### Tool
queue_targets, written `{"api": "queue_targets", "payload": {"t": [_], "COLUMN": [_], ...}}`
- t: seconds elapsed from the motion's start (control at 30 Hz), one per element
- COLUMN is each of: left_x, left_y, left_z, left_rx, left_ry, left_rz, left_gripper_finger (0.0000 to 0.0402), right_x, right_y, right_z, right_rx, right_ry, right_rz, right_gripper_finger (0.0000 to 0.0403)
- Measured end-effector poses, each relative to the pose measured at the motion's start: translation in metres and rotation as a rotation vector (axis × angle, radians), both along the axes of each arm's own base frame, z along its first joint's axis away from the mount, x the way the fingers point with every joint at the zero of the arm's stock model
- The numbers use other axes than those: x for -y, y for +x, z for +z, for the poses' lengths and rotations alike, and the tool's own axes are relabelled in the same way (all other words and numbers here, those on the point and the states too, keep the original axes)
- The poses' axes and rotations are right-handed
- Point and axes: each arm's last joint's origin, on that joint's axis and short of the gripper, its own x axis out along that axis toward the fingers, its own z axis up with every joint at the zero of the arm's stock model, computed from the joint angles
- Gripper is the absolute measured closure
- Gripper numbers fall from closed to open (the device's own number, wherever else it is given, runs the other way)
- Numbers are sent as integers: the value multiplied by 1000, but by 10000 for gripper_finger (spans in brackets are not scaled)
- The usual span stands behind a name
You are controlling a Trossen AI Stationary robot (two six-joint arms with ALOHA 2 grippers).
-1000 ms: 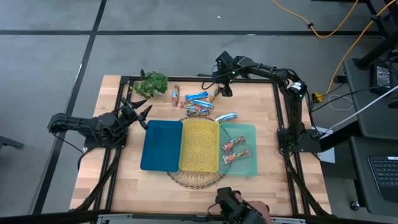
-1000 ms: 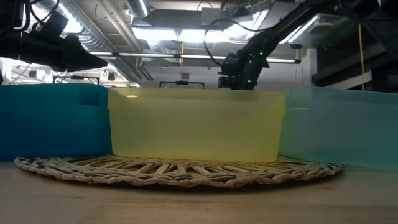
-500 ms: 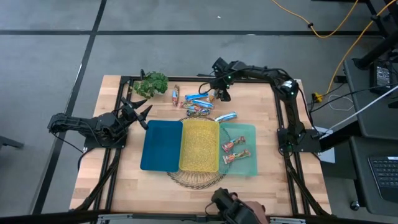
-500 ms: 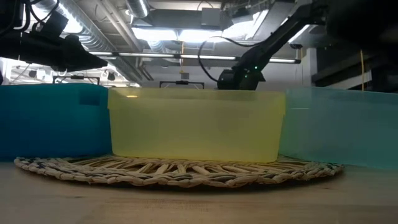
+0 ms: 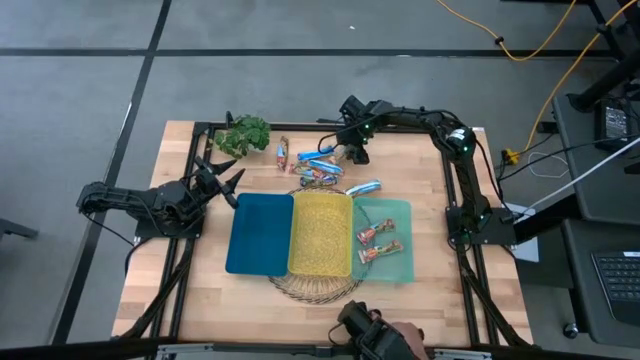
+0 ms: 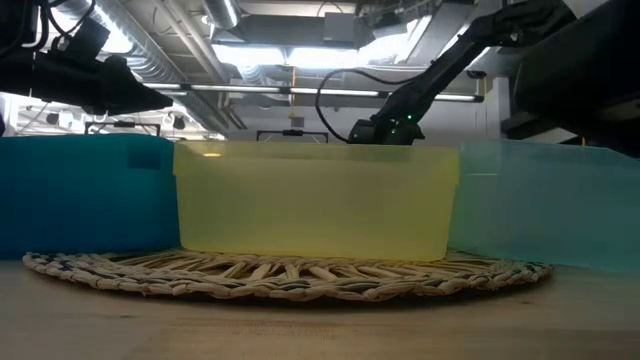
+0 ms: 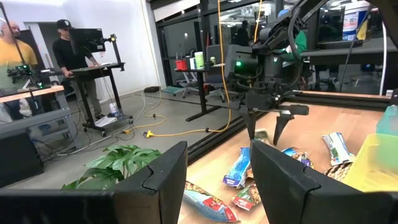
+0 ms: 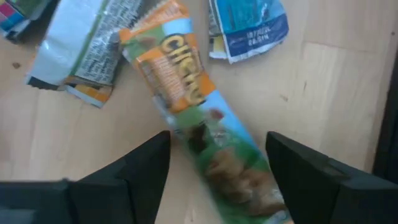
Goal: Pick and place Granola Bars by type
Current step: Put the yellow granola bar into the yellow bin
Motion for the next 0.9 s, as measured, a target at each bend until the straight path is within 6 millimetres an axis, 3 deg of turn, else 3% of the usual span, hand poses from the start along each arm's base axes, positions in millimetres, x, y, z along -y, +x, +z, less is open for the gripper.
{"api": "queue_targets", "payload": {"t": [0.53,0.77,0.9], "left_x": [0,0,0], "left_y": [0,0,0], "left_z": [0,0,0], "left_rx": [0,0,0], "left_ry": [0,0,0], "left_rz": [0,0,0], "left_gripper_finger": [233,233,233], "right_x": [1,2,4], "right_y": [0,-2,-1], "right_z": [0,6,21], "right_rx": [-12,-70,-106], "right_ry": [1,-33,-45], "right_rz": [-62,-127,-135], "right_gripper_finger": [301,319,319]}}
